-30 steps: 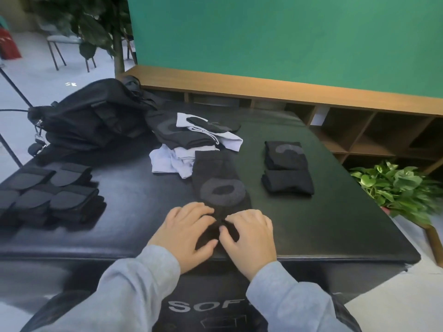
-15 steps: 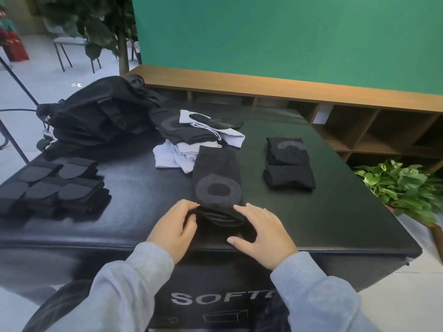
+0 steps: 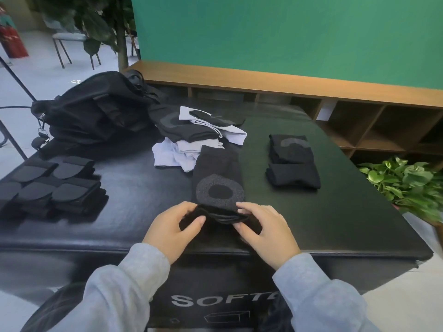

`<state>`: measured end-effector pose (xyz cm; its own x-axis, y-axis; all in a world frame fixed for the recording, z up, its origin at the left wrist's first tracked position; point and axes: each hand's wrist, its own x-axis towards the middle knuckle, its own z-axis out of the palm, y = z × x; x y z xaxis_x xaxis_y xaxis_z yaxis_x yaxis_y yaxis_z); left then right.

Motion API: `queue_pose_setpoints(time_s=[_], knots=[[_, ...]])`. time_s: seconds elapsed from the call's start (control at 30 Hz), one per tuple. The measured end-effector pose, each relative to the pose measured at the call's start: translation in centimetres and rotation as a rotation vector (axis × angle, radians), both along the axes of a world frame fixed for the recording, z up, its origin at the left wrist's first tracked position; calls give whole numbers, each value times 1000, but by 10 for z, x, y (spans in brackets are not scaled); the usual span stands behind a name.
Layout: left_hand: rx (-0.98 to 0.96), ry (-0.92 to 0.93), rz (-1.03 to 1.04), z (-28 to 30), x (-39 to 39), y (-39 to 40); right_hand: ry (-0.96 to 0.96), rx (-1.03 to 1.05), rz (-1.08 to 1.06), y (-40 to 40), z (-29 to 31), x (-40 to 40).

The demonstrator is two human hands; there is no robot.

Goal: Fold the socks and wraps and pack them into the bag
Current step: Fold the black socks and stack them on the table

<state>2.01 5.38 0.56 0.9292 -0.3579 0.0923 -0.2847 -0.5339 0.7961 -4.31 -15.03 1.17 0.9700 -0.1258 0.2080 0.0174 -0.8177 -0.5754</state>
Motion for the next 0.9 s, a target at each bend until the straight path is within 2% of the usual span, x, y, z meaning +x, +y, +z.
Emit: queue_pose_setpoints(time_s=[0.17, 0.4, 0.6, 0.7, 0.9], knots=[[61, 12, -16, 4, 6, -5, 47, 82, -56, 0, -3, 9], [105, 3, 135, 5, 14, -17, 87, 193, -185, -2, 1, 18], [139, -46, 187, 2, 25, -19, 130, -4, -280, 4, 5, 28], [168, -87, 200, 1, 25, -21, 135, -36, -283, 5, 5, 29], [170, -333, 128, -8, 19, -22, 67, -38, -281, 5, -1, 28]])
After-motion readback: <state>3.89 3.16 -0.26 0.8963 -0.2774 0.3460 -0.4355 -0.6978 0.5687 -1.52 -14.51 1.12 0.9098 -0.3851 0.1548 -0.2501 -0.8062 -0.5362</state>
